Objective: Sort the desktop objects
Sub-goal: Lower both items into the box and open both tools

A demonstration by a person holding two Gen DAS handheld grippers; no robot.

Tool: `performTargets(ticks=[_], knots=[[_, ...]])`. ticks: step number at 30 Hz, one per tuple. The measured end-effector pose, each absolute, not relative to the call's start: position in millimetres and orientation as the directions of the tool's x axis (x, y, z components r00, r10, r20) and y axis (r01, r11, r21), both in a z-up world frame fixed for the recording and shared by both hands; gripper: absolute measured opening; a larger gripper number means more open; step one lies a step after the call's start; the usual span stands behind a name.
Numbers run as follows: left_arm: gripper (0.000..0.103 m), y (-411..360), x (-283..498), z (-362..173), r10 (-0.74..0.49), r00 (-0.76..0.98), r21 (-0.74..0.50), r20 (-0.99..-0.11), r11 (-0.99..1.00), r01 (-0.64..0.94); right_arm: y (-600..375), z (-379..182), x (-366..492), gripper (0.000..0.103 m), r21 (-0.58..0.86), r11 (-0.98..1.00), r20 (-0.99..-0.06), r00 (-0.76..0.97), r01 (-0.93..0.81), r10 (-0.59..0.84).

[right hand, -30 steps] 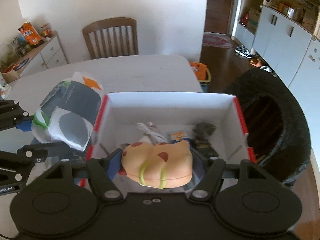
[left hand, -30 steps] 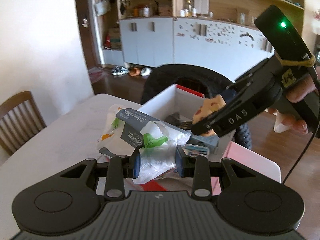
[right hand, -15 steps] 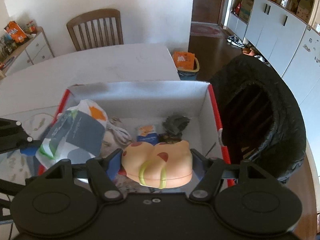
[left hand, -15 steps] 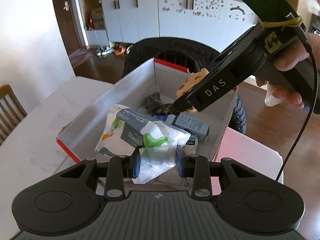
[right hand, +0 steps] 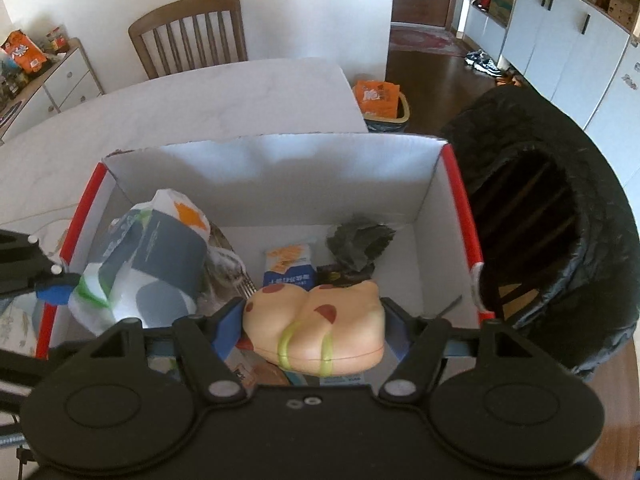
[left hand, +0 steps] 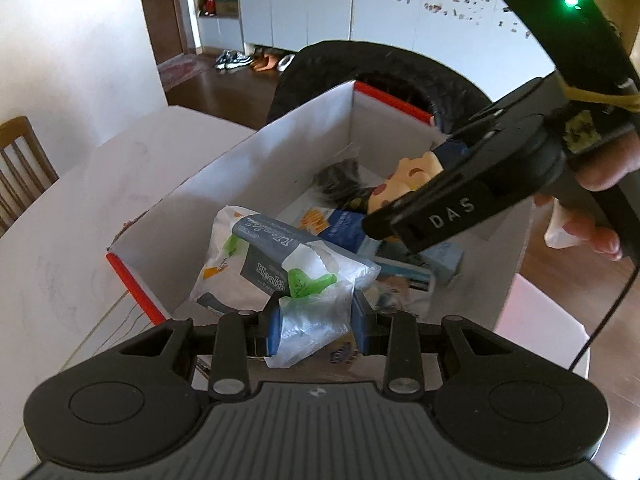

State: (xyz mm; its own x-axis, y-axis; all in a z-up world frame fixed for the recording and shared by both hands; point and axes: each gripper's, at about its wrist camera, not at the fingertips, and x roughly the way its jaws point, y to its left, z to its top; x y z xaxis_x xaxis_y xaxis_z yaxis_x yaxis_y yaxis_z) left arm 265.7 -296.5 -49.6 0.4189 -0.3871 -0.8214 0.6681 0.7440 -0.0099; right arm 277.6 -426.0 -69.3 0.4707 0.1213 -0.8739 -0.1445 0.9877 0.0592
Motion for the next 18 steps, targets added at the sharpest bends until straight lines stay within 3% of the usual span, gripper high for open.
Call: performTargets(ticks=[13, 18], knots=[[0.033, -283, 276, -63, -0.387, 0.337, -0.101, -0.858, 0.771, 0.629, -422, -91, 286, 0.072, 0.085, 0.985, -0.893, 0.427, -0.150, 0.142], [0.039, -279, 272, -60, -0.396, 0.349, -0.106, -0.849, 0.776, 0.621, -424, -91, 285, 0.073, 0.092, 0.986, -0.890, 0.433, -0.141, 0.145]])
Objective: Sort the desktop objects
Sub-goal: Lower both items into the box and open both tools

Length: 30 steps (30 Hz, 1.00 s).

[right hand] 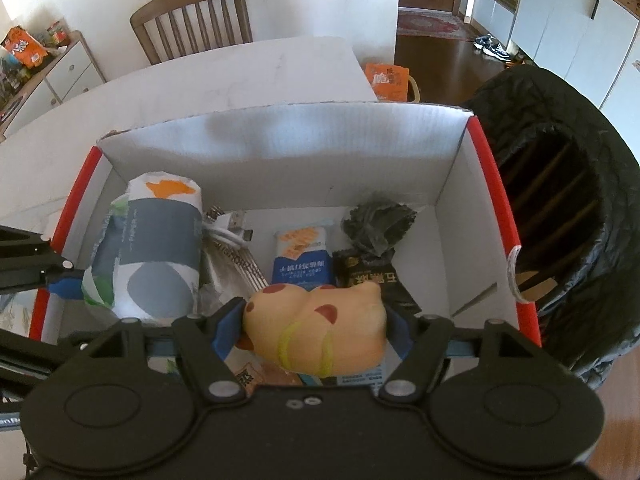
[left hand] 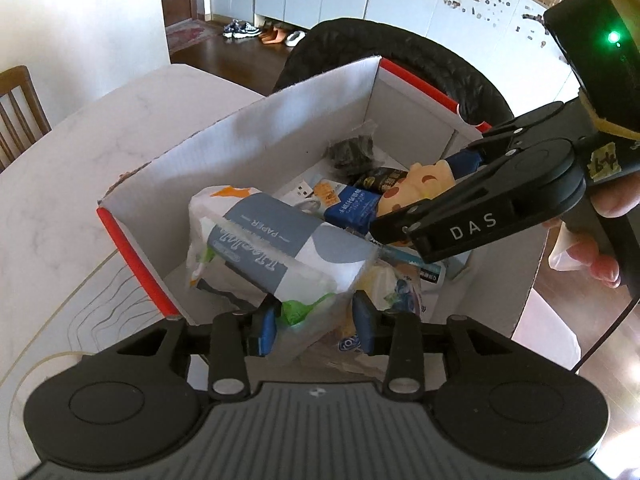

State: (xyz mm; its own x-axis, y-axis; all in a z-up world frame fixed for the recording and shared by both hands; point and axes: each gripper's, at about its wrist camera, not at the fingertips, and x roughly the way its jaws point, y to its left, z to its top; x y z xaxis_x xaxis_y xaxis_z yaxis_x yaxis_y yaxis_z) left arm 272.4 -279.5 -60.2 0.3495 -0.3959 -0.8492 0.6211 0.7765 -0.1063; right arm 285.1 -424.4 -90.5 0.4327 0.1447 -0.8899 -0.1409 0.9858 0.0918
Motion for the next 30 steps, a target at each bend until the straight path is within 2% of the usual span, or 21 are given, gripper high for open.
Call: performTargets(ticks=[5, 7, 30], knots=[[0.061, -279, 272, -57, -0.394, 0.362, -0.101, -0.845, 0.782, 0.616, -426, -90, 281, 0.073, 0.097, 0.986, -0.890, 0.432, -0.138, 0.148], [0.065, -276, 270, -54, -0.410, 0.354, -0.118, -0.841, 0.777, 0.618, -427, -87, 278, 0.074, 0.097, 0.986, -0.887, 0.438, -0.137, 0.148], [0.066, -255, 236, -11, -0.500, 0.390, -0.157, -0.773, 0.747, 0.645, -419, -28, 223, 0.078, 0.117, 0.982, -0.833, 0.524, -0.149, 0.178]])
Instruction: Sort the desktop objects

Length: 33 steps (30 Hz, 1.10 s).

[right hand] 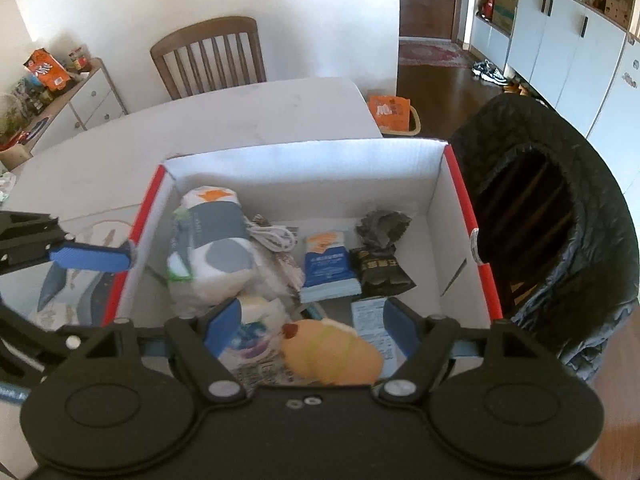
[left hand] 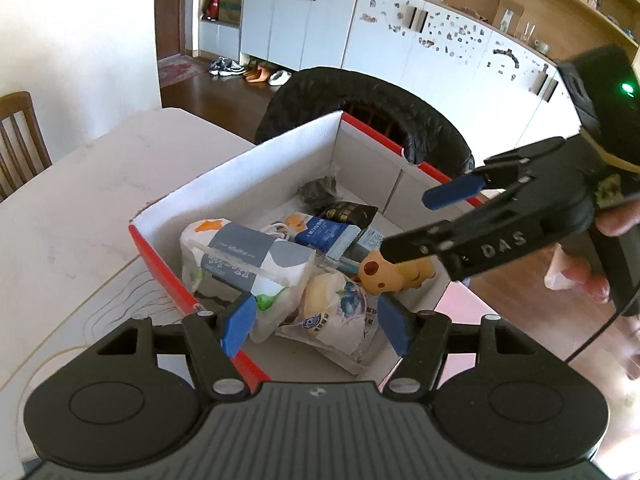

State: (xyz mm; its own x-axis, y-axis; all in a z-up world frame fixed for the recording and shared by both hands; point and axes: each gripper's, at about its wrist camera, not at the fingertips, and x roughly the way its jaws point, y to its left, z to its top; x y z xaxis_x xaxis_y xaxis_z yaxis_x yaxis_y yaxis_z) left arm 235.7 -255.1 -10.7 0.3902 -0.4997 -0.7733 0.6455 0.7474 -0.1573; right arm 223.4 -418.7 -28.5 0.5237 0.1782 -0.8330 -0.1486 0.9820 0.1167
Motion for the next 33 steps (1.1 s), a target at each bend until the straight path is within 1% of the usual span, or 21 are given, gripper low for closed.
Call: performTargets(ticks=[7, 11, 15, 16, 19, 21, 23, 33], knots=[[0.069, -241, 229, -4, -0.493, 0.421, -0.160, -0.761, 0.772, 0.615, -406, -13, 199, 0.078, 0.092, 0.984, -0.805, 0.569, -0.156, 0.165], [0.077, -231, 225, 0, -0.494, 0.434, -0.165, -0.753, 0.781, 0.602, -399, -7, 185, 0.079, 0.077, 0.985, -0.781, 0.604, -0.157, 0.158], [0.080, -222, 218, 4, -0.493, 0.459, -0.148, -0.739, 0.784, 0.603, -393, 0, 172, 0.081, 0.091, 0.984, -0.751, 0.639, -0.150, 0.167], [0.083, -220, 216, 5, -0.492, 0.465, -0.143, -0.736, 0.784, 0.604, -391, 2, 168, 0.081, 0.092, 0.985, -0.743, 0.649, -0.148, 0.167], [0.087, -215, 212, 8, -0.497, 0.472, -0.143, -0.728, 0.784, 0.604, -386, 6, 157, 0.082, 0.089, 0.987, -0.720, 0.676, -0.136, 0.158], [0.091, -211, 209, 10, -0.498, 0.481, -0.142, -0.722, 0.786, 0.601, -381, 8, 150, 0.083, 0.079, 0.989, -0.711, 0.689, -0.125, 0.144], [0.100, -208, 205, 11, -0.499, 0.491, -0.138, -0.714, 0.788, 0.600, -377, 9, 143, 0.083, 0.064, 0.991, -0.698, 0.704, -0.118, 0.129], [0.101, -198, 187, 15, -0.499, 0.532, -0.113, -0.684, 0.793, 0.598, -367, 12, 113, 0.083, 0.032, 0.998, -0.659, 0.749, -0.055, 0.062]])
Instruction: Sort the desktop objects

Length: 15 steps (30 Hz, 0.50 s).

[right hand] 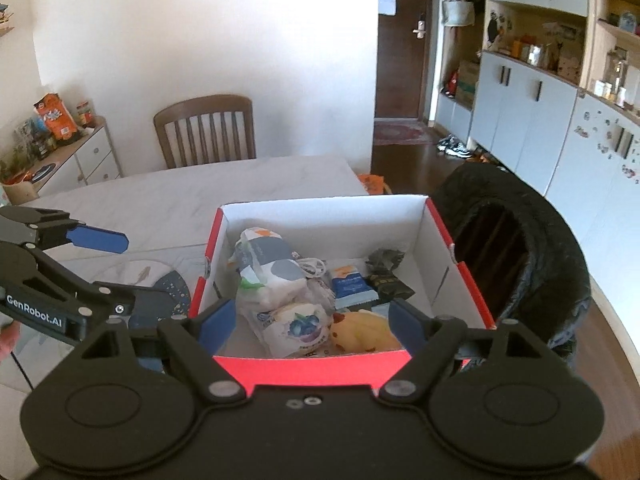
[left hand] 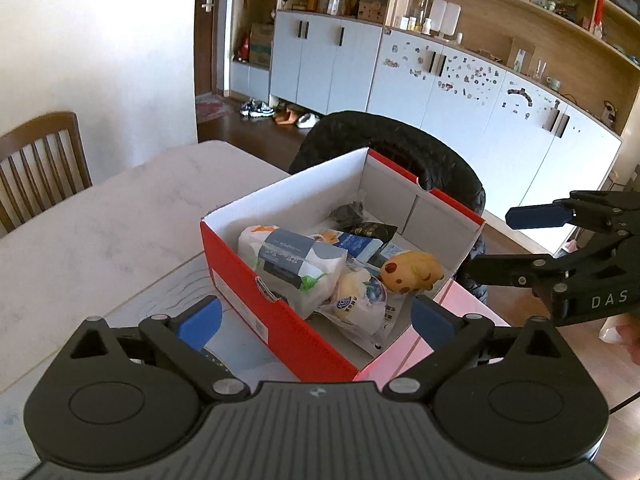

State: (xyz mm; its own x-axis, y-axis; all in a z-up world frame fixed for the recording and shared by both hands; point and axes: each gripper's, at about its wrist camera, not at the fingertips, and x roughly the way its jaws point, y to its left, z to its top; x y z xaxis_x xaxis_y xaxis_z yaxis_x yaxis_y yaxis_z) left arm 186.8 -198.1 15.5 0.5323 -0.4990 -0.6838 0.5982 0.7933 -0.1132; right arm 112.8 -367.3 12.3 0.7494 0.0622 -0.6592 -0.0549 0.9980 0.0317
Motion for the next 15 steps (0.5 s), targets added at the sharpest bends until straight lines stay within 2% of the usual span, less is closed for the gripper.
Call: performTargets(ticks=[15], knots=[[0.101, -181, 158, 17, -0.488, 0.566, -0.086, -0.664, 0.802, 0.591, -348, 4, 84, 0.084, 0.034, 0.999, -0.625, 0.780, -0.008, 0.028]])
